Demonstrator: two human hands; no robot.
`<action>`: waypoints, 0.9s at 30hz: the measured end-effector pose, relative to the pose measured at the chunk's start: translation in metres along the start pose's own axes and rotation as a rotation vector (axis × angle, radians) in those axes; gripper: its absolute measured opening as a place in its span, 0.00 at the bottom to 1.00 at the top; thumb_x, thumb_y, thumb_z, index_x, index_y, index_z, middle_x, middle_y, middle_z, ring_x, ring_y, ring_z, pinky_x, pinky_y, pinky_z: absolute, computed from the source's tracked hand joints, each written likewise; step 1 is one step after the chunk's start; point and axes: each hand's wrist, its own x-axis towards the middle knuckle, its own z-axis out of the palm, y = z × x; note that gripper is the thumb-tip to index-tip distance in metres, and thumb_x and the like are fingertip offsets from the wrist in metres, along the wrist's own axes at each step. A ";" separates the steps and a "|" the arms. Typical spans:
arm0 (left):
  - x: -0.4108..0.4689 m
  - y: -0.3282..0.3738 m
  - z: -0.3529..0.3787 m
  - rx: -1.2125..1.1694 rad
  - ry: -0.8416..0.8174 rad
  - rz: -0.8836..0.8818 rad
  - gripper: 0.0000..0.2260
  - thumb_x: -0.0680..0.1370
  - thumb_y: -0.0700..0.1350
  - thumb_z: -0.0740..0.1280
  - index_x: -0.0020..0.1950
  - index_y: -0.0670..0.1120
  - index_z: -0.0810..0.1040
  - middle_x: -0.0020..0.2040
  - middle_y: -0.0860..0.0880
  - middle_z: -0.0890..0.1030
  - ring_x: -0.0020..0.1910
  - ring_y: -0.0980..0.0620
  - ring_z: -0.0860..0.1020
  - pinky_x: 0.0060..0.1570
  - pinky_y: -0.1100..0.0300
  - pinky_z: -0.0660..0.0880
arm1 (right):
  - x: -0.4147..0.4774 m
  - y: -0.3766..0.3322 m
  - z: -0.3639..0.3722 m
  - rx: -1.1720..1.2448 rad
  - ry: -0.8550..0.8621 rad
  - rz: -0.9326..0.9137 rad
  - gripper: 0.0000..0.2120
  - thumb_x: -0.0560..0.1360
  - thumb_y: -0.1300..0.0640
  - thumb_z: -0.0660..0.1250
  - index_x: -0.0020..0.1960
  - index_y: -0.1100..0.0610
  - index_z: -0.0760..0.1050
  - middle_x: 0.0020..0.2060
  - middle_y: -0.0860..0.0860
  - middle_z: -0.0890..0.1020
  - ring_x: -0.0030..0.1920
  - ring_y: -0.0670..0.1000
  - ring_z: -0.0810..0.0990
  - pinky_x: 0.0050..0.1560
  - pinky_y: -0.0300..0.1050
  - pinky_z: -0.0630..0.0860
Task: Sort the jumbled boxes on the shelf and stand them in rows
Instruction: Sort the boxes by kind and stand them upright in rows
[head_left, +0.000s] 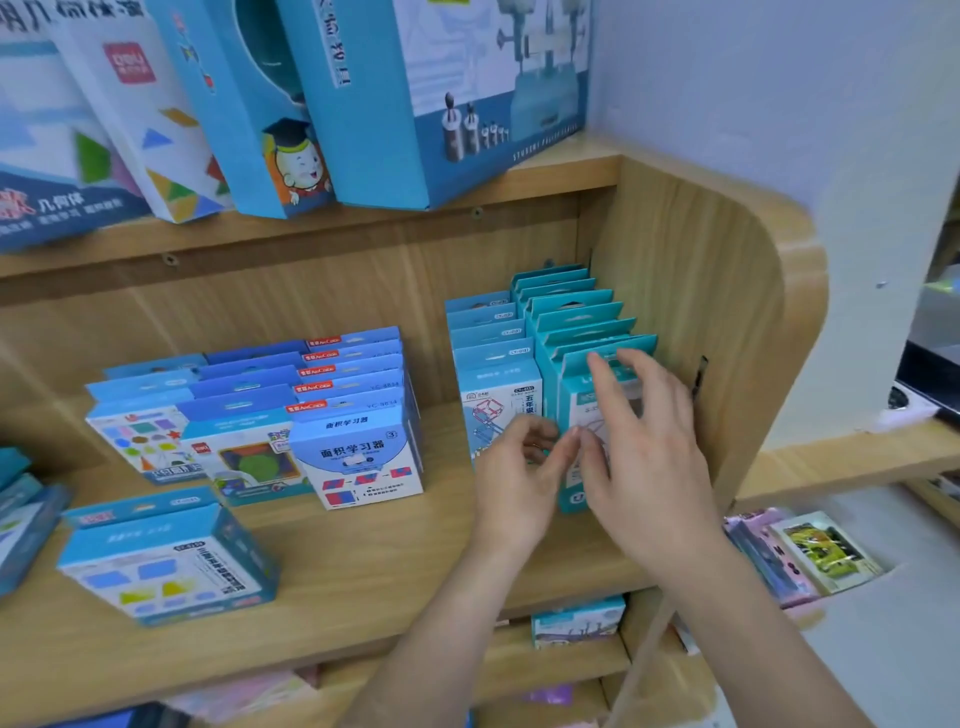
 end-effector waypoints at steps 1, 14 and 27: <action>0.001 0.001 0.000 -0.011 0.007 -0.003 0.05 0.74 0.48 0.71 0.43 0.53 0.75 0.37 0.55 0.79 0.36 0.60 0.76 0.37 0.71 0.71 | 0.002 0.001 0.000 -0.036 -0.005 -0.023 0.28 0.74 0.57 0.66 0.72 0.58 0.64 0.68 0.58 0.66 0.69 0.59 0.63 0.64 0.54 0.70; 0.004 -0.006 0.003 0.208 -0.150 0.055 0.22 0.70 0.40 0.72 0.54 0.56 0.63 0.44 0.51 0.78 0.41 0.52 0.77 0.41 0.51 0.77 | 0.011 -0.003 -0.007 -0.168 -0.007 -0.055 0.25 0.72 0.55 0.69 0.68 0.57 0.69 0.62 0.57 0.72 0.62 0.58 0.71 0.51 0.50 0.78; 0.003 0.001 -0.004 0.337 -0.162 0.094 0.21 0.73 0.49 0.70 0.58 0.56 0.61 0.51 0.52 0.78 0.44 0.51 0.79 0.41 0.52 0.77 | -0.030 -0.005 0.007 0.335 -0.057 0.046 0.17 0.75 0.59 0.66 0.63 0.51 0.73 0.55 0.45 0.73 0.55 0.43 0.73 0.50 0.34 0.71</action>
